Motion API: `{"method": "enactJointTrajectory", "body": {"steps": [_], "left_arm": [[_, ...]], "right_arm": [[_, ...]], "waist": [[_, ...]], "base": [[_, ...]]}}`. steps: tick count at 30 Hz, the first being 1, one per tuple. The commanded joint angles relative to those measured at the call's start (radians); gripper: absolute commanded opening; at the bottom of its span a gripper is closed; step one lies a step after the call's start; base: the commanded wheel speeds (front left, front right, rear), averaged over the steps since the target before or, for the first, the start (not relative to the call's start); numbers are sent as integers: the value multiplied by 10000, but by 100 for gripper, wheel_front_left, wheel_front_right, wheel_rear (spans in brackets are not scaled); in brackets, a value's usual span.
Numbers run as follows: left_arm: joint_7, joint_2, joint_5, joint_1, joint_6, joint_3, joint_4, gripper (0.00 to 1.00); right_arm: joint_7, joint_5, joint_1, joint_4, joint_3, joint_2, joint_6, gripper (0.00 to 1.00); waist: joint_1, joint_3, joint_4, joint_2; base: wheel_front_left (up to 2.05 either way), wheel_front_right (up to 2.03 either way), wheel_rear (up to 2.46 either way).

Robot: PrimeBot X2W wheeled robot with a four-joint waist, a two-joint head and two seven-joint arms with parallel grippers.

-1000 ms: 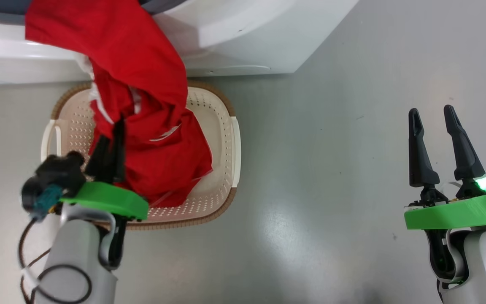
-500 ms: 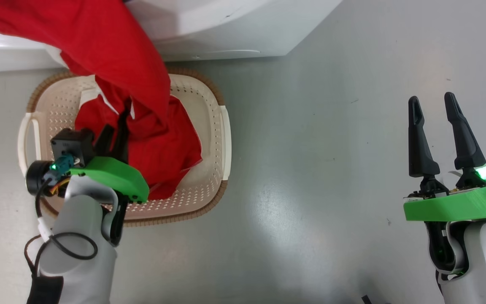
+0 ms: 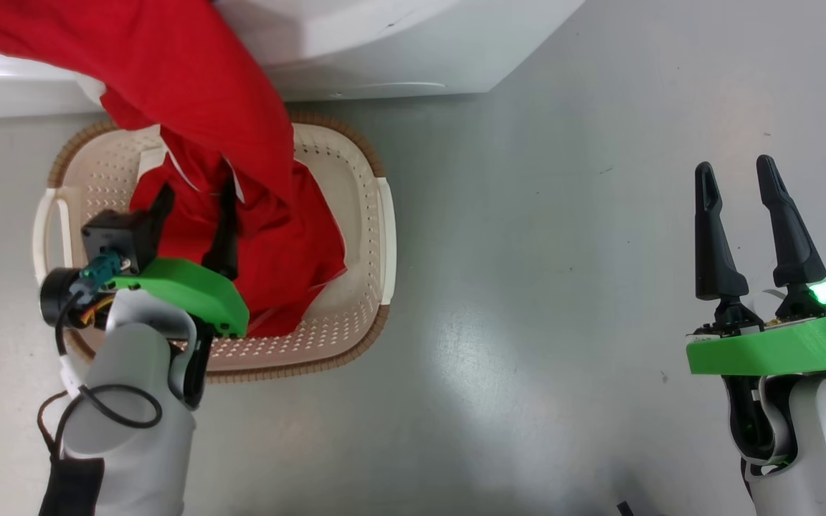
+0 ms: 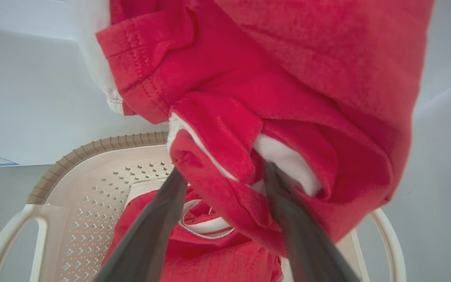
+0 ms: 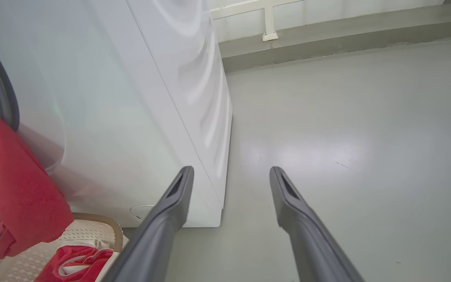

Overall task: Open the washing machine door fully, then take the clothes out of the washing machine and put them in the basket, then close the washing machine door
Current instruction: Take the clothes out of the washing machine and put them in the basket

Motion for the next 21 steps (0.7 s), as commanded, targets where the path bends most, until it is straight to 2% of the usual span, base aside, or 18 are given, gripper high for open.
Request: {"method": "enactJointTrajectory", "body": {"steps": [1, 12, 21], "left_arm": [[-38, 366, -112, 278, -55, 237, -212, 100], [-38, 284, -274, 669, -55, 243, -1391, 100], [-38, 255, -317, 1269, -55, 231, -2979, 100]], "right_arm": [[-65, -99, 13, -216, 186, -4, 65, 100], [-65, -117, 70, -224, 143, -4, 65, 100], [-65, -147, 134, -219, 84, -4, 65, 100]], "waist": [[0, -23, 22, -1], [0, -135, 136, -1], [0, -296, 236, -1]], "base": [[0, 0, 0], [0, 0, 0], [0, 0, 0]]}}
